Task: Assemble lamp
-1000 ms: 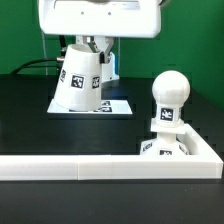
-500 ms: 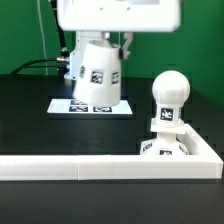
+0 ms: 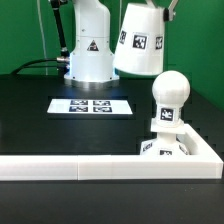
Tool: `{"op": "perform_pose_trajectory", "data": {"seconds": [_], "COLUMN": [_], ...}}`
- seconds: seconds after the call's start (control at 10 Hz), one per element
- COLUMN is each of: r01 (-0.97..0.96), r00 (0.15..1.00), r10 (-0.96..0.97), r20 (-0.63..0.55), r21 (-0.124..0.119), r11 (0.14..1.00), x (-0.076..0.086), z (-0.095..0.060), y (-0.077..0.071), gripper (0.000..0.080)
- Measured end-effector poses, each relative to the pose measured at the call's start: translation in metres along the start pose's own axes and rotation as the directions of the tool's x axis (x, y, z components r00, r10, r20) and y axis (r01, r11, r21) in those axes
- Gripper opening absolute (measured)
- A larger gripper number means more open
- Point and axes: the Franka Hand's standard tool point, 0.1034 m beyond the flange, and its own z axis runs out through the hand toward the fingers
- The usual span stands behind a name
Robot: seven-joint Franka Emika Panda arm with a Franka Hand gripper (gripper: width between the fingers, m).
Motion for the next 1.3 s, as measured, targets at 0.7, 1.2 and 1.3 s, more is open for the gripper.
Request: {"op": "perform_pose_trajectory", "data": {"seconds": [0.7, 1.2, 1.3], "r01": [-0.008, 0.004, 0.004], "r00": [0.999, 0.999, 0.999], "r10": [0.008, -0.005, -0.005], "r20": [-0.038, -0.046, -0.045], "r21": [-0.012, -0.025, -0.026], "r11": [1.000, 1.000, 1.000], "x": [0.024, 0.027, 0.027], "z": [0.018, 0.041, 0.041], "y": [-0.037, -0.048, -0.048], "gripper": [0.0044, 0.0044, 0.0044]}}
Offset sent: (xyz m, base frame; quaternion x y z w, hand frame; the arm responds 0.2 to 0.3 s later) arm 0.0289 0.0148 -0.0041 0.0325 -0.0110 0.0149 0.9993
